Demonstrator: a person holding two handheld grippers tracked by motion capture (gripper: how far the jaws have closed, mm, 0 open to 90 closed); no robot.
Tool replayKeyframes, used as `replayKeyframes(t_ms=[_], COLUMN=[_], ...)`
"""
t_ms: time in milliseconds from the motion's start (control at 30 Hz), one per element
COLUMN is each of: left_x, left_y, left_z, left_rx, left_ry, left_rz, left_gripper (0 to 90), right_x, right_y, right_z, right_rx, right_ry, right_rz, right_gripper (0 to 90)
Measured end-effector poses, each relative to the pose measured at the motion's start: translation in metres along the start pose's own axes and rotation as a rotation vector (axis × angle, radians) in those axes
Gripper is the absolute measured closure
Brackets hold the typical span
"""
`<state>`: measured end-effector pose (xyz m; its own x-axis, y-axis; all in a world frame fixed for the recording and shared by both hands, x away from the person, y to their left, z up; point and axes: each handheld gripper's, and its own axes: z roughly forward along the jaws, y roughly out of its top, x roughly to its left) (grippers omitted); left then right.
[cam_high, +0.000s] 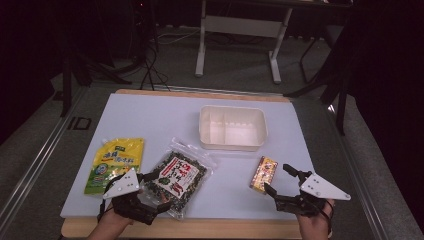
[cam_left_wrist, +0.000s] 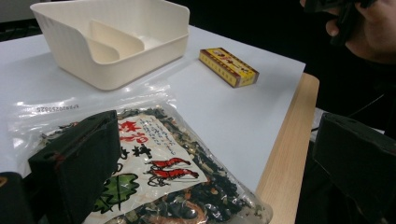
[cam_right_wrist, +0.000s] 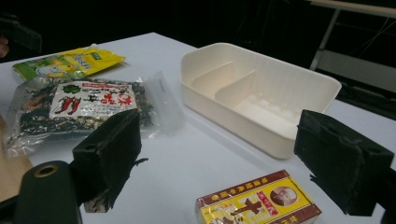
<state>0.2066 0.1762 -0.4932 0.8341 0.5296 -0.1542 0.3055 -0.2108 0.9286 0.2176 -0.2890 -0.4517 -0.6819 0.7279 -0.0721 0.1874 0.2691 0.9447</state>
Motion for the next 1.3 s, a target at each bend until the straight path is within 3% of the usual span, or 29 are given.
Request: replayKeyframes(t_ms=[167, 267, 433, 533, 633, 767, 967, 1067, 1167, 1300], left_x=[0.002, 0.002, -0.001, -0.001, 0.002, 0.007, 0.021, 0.033, 0.041, 0.065], left_y=[0.001, 0.004, 0.01, 0.014, 0.023, 0.039, 0.059, 0.069, 0.071, 0.072], left_z=[-0.002, -0.003, -0.004, -0.004, -0.005, -0.005, -0.002, 0.001, 0.004, 0.013], left_rx=[-0.013, -0.019, -0.01, -0.008, -0.018, -0.031, -0.018, 0.002, 0.012, 0.026], left_ry=[-0.01, -0.01, -0.028, -0.029, -0.047, -0.05, -0.037, -0.016, -0.009, 0.012], left_rz=[-0.023, -0.021, 0.011, 0.022, 0.015, 0.036, 0.051, 0.056, 0.047, 0.007], left_gripper=[1.1, 1.1, 1.1, 1.4, 1.8, 2.1, 3.9, 3.9, 4.1, 5.4], right_x=[0.0, 0.002, 0.006, 0.007, 0.009, 0.013, 0.016, 0.018, 0.019, 0.021], right_y=[0.002, 0.003, 0.005, 0.006, 0.008, 0.013, 0.016, 0.016, 0.017, 0.017], right_z=[-0.001, -0.002, -0.001, -0.001, -0.001, -0.001, -0.002, -0.001, 0.0, 0.001], right_rx=[0.005, 0.002, 0.019, 0.015, 0.007, -0.012, -0.021, -0.025, -0.035, -0.033], right_ry=[0.001, 0.0, -0.007, 0.023, 0.038, 0.057, 0.069, 0.047, 0.045, 0.039], right_rz=[0.018, -0.003, -0.04, -0.039, -0.046, -0.067, -0.038, -0.041, -0.033, -0.03], right_gripper=[14.5, 13.8, 12.1, 11.3, 11.0, 11.3, 10.9, 10.3, 10.2, 10.2])
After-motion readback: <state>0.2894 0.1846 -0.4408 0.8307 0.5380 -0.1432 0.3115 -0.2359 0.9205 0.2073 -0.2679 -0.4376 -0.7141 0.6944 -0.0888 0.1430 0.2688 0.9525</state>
